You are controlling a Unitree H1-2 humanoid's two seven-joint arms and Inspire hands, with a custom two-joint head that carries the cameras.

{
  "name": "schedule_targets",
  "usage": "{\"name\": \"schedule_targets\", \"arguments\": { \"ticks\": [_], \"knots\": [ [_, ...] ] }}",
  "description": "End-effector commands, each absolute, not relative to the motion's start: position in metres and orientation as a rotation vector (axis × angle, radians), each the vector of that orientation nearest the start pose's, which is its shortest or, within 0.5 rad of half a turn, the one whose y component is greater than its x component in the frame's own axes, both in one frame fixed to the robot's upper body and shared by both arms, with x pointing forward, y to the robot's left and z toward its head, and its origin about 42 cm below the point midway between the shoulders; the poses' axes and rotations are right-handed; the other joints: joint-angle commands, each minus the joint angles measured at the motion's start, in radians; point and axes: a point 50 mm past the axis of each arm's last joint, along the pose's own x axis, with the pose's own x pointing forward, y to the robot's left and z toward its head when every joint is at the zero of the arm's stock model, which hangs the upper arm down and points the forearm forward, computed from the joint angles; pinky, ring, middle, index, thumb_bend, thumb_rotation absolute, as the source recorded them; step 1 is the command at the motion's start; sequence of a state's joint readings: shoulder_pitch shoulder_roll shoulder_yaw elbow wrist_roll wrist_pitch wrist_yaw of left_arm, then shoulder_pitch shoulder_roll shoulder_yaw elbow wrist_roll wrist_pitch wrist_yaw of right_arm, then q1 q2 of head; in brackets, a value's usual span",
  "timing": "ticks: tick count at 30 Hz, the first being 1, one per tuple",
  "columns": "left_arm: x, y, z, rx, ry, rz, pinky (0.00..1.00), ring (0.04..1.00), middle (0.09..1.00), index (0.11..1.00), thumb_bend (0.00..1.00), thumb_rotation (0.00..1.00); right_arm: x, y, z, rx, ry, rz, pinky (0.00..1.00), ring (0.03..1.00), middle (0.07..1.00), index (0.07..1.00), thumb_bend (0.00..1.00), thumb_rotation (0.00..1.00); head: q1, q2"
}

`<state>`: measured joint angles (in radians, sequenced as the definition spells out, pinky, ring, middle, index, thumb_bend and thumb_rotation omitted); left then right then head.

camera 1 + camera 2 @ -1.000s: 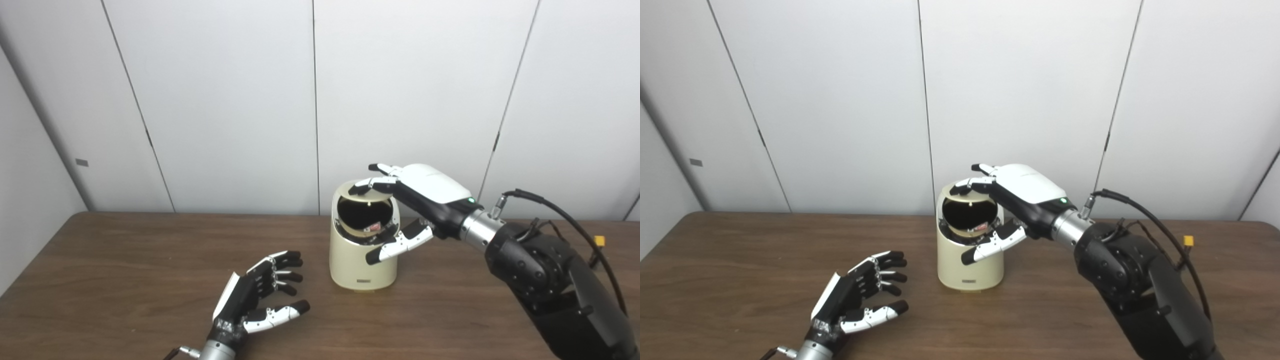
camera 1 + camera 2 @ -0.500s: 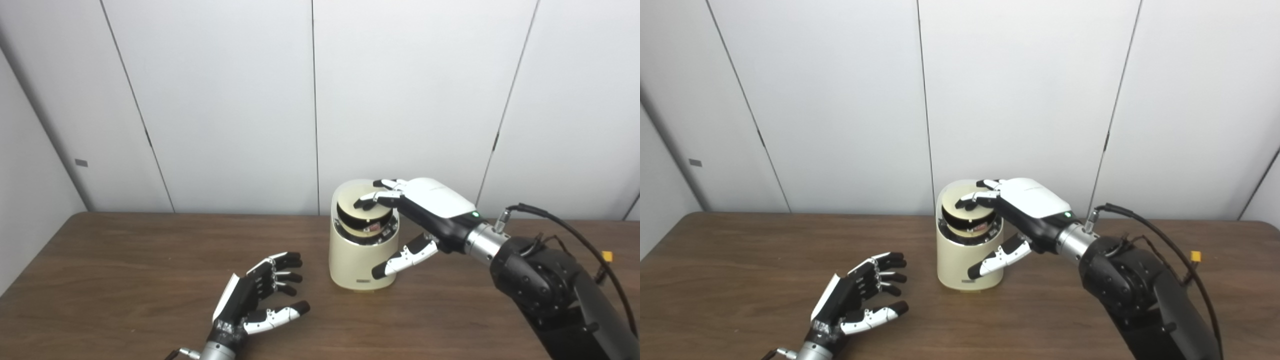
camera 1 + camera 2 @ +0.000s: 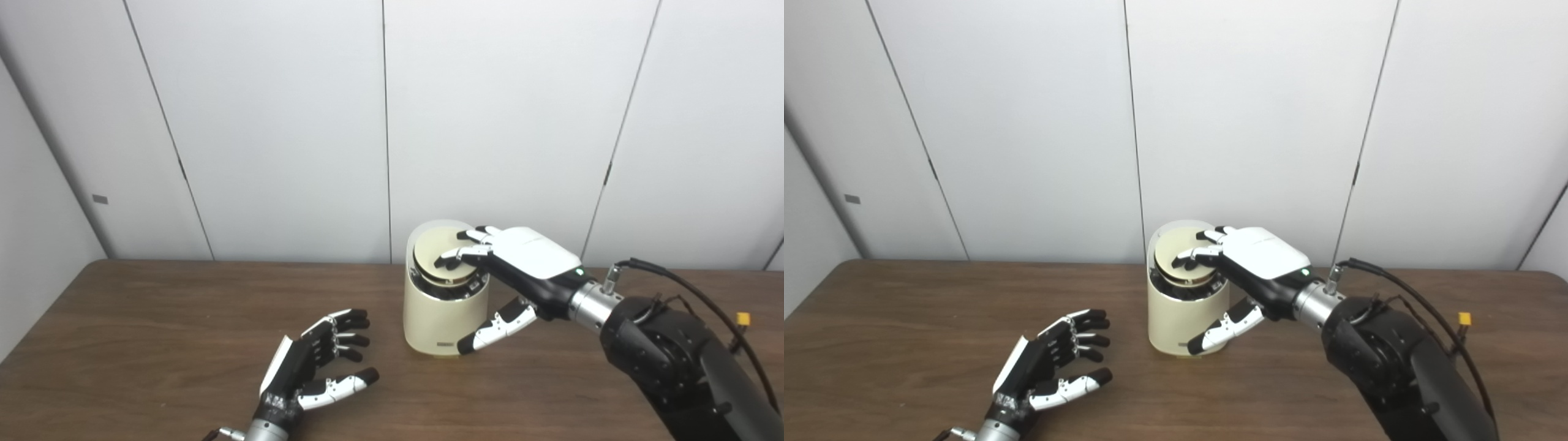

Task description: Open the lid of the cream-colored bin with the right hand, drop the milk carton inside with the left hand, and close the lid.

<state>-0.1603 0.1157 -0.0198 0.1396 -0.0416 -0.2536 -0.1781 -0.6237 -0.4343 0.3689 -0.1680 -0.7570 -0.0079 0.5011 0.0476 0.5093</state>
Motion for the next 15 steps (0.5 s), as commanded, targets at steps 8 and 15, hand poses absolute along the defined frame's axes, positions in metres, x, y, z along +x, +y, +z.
{"name": "schedule_targets", "arguments": {
  "ticks": [8,15],
  "knots": [
    [0.3288,0.2236,0.1236,0.095,-0.268,-0.228,0.61,0.693,0.772,0.8,0.74,0.14,0.4001,-0.1743,0.3206,-1.549,-0.587,0.536,1.0,0.957,0.752,0.782,0.82,0.55,0.006,0.006],
    [0.3287,0.2244,0.1239,0.09,-0.266,-0.233,0.61,0.698,0.78,0.803,0.72,0.12,0.4011,-0.1715,0.3193,-1.629,-0.527,0.592,1.0,0.96,0.764,0.79,0.8,0.59,0.006,0.007]
  ]
}}
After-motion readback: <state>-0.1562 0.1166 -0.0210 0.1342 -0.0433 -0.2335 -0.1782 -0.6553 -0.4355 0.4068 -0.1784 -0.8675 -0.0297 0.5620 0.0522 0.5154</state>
